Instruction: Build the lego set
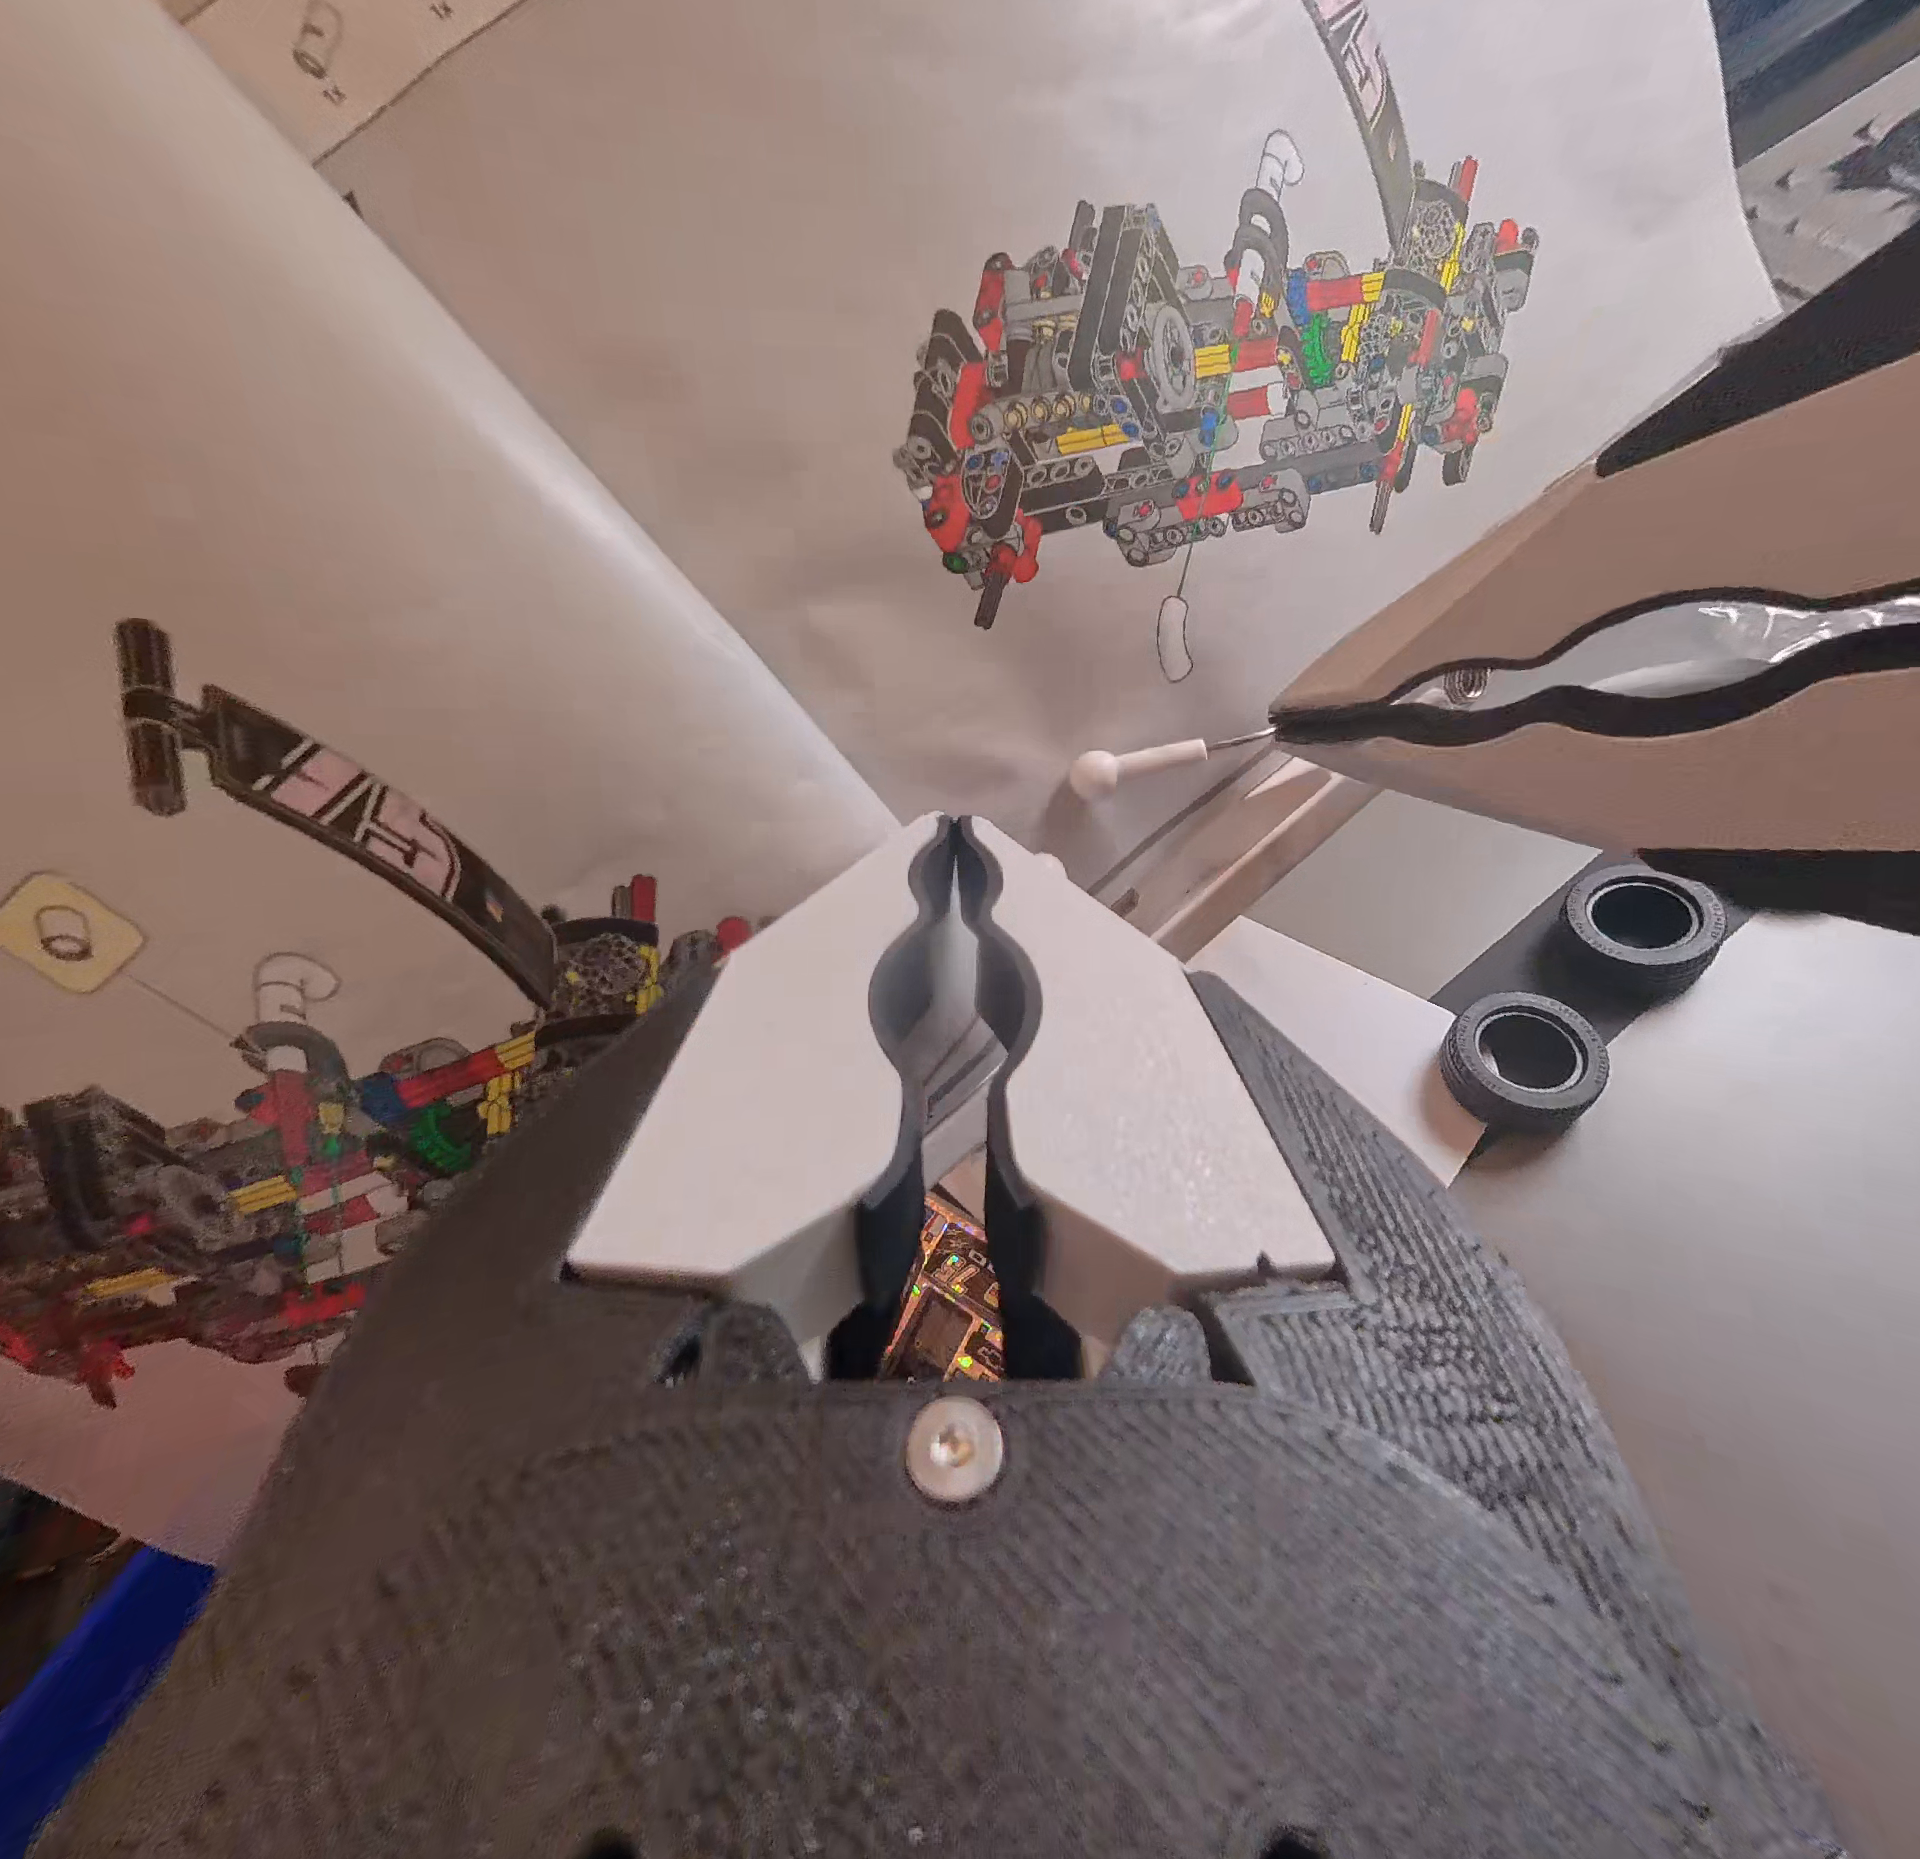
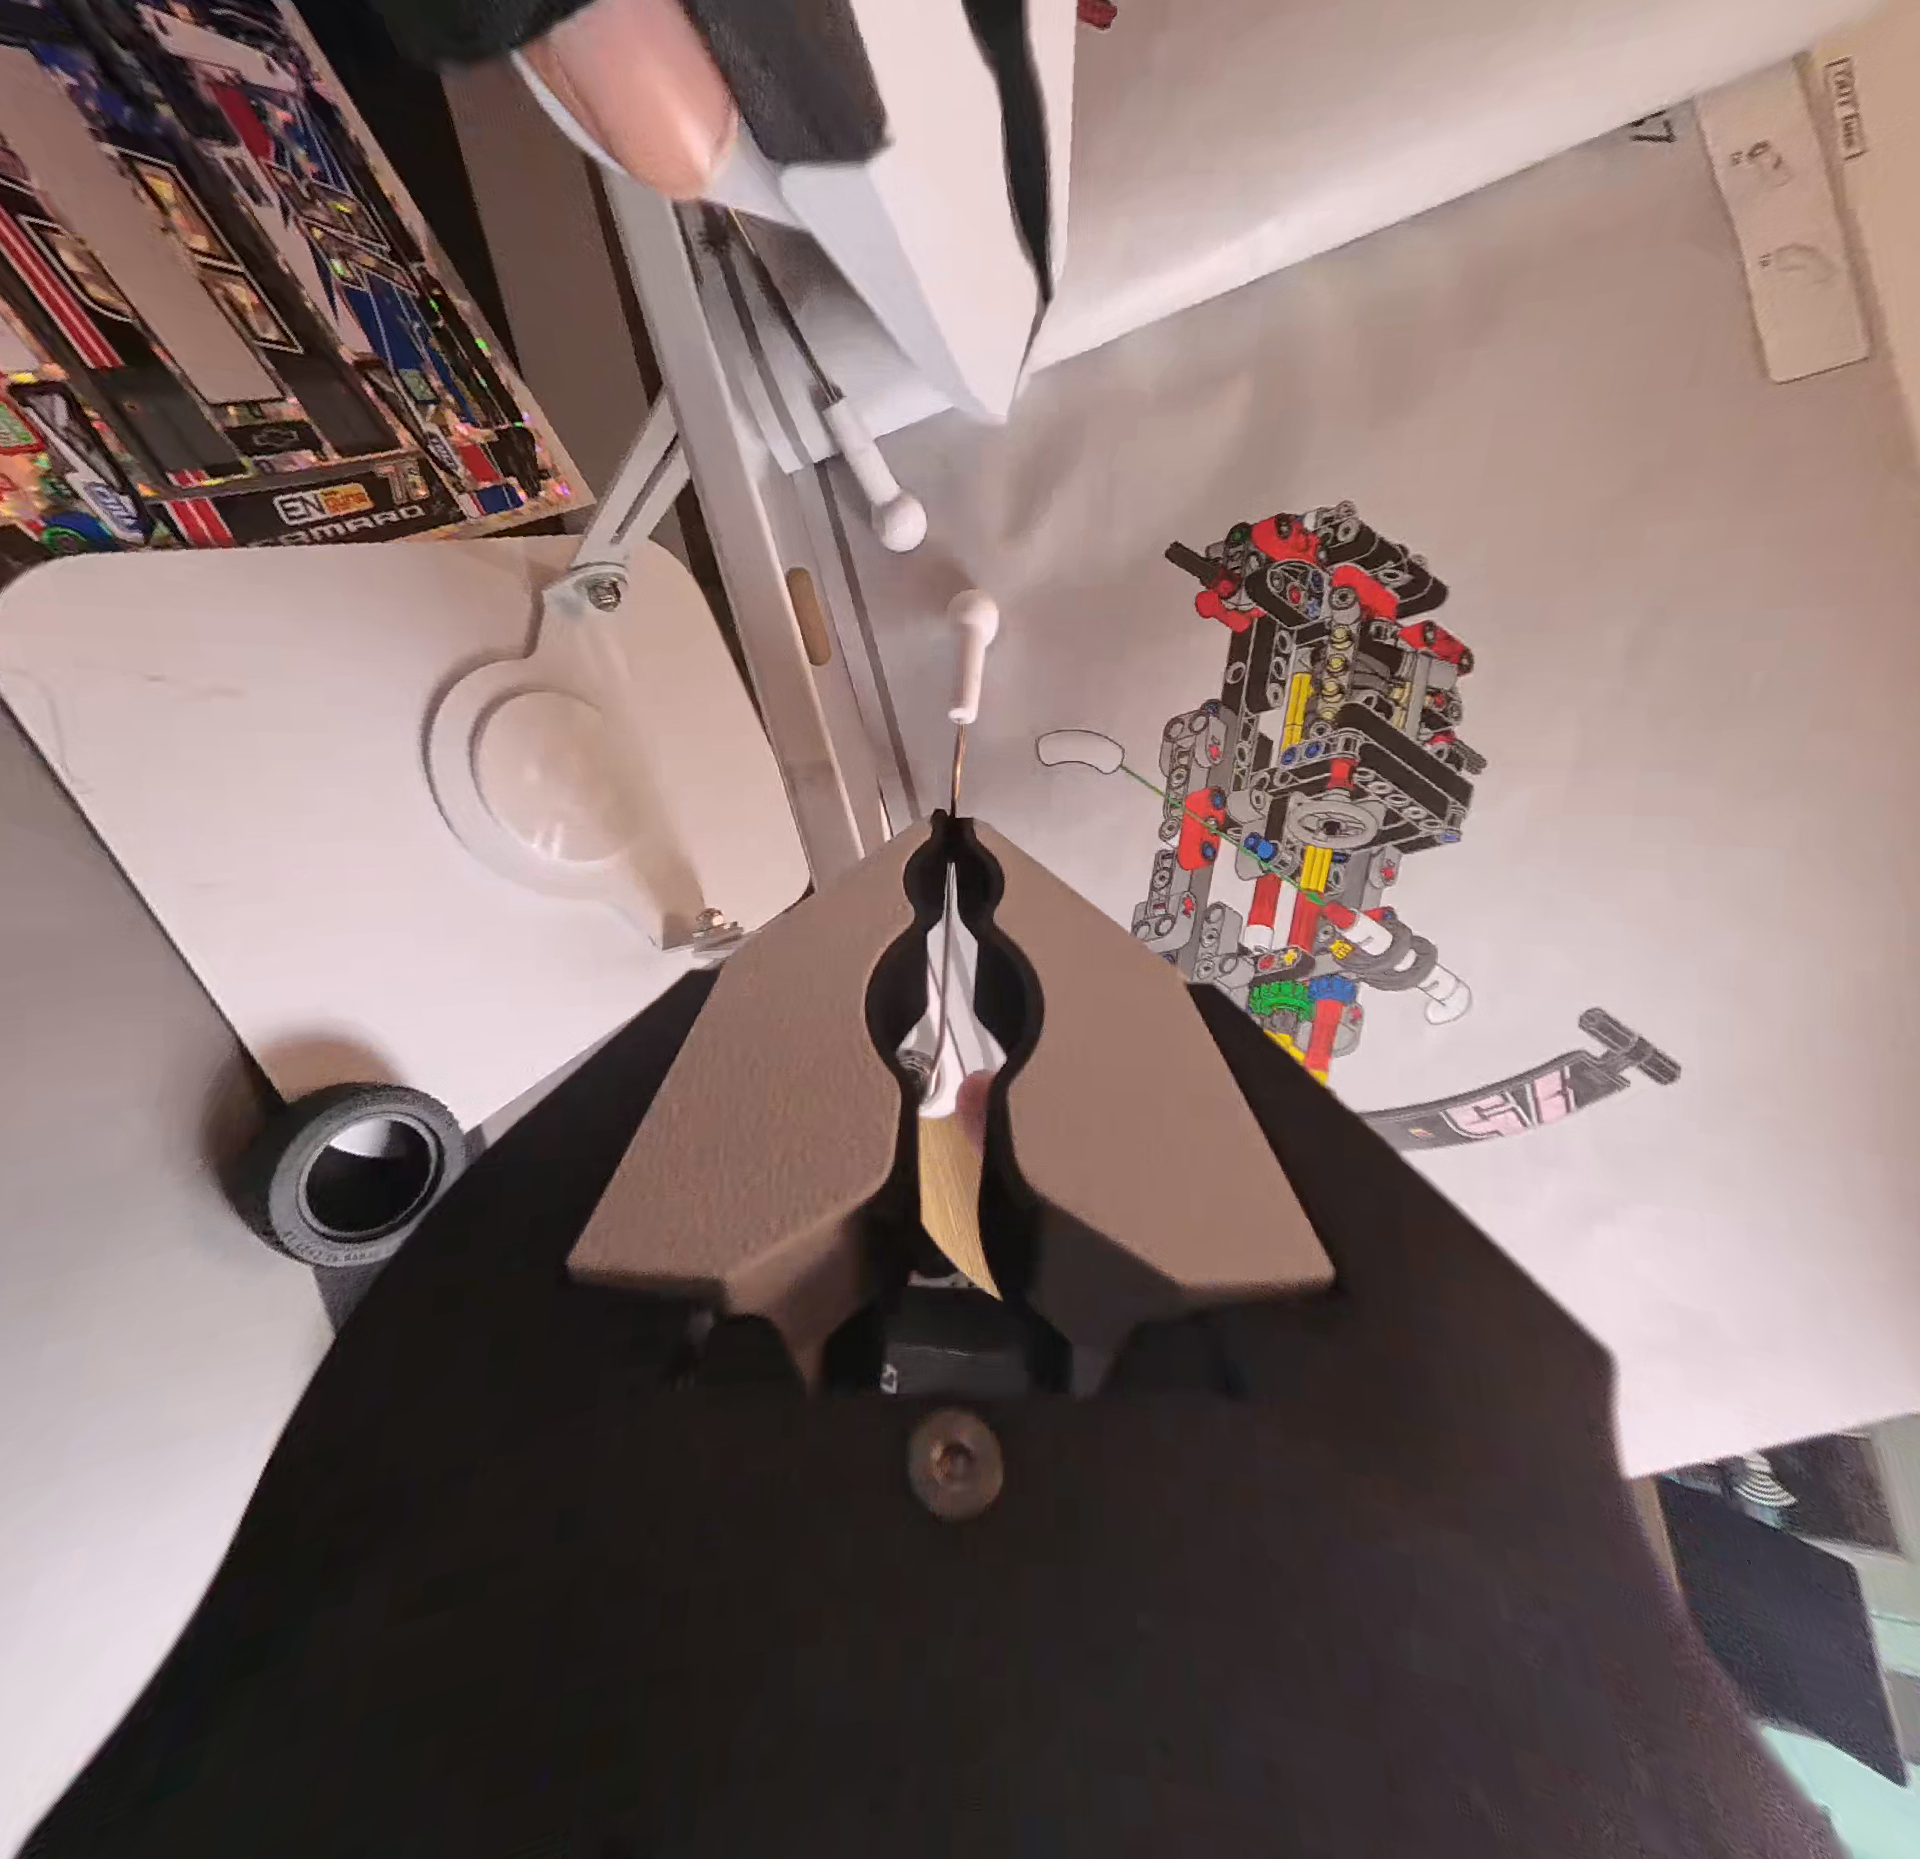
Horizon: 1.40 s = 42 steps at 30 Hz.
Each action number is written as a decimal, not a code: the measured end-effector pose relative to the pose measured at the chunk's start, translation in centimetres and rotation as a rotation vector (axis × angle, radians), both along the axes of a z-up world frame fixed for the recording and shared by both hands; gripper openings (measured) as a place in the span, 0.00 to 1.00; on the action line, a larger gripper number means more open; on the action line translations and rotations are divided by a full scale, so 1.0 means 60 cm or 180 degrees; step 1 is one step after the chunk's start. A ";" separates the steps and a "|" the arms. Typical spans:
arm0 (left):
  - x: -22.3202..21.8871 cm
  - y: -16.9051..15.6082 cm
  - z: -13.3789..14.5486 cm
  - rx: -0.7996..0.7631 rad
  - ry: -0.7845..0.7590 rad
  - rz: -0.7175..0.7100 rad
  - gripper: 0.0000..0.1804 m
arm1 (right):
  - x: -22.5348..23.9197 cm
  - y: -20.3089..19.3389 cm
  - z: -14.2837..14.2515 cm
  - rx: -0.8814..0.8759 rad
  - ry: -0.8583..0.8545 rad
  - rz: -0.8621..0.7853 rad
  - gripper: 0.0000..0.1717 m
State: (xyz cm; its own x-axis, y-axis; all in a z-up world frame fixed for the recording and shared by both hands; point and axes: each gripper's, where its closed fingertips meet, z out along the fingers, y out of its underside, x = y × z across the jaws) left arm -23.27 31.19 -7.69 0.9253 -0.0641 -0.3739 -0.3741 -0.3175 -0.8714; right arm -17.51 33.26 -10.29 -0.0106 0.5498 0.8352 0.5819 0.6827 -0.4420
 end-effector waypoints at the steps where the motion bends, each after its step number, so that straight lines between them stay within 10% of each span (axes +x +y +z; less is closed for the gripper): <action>1: -0.002 -0.006 0.003 0.0046 -0.0027 0.0001 0.00 | 0.000 -0.002 -0.003 -0.0069 -0.0032 0.0025 0.00; 8: -0.025 -0.063 -0.002 0.0226 -0.0347 0.0009 0.00 | 0.003 -0.004 -0.007 -0.0249 0.0060 -0.0091 0.06; 20: -0.055 -0.250 0.046 0.1193 -0.0983 -0.0029 0.14 | 0.146 -0.136 0.050 -0.2030 0.1791 0.0083 0.25; 23: -0.063 -0.290 0.041 0.1329 -0.1068 0.0075 0.16 | 0.211 -0.173 0.040 -0.2186 0.1973 -0.0010 0.23; 26: -0.068 -0.321 0.032 0.1417 -0.1091 0.0177 0.17 | 0.267 -0.206 0.027 -0.2349 0.2117 -0.0114 0.00; 31: -0.072 -0.347 0.020 0.1464 -0.1166 0.0287 0.17 | 0.320 -0.223 -0.006 -0.2448 0.2402 -0.0355 0.00; 42: -0.092 -0.358 0.003 0.1596 -0.1024 0.0451 0.00 | 0.337 -0.189 -0.066 -0.2250 0.2588 -0.0513 0.27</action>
State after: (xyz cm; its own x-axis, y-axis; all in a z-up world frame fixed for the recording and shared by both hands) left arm -28.77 9.72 -7.49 0.9834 0.1793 -0.0272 -0.0516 0.1331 -0.9898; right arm 2.73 21.91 -14.24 0.5173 0.8541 0.0542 -0.0021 0.0647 -0.9979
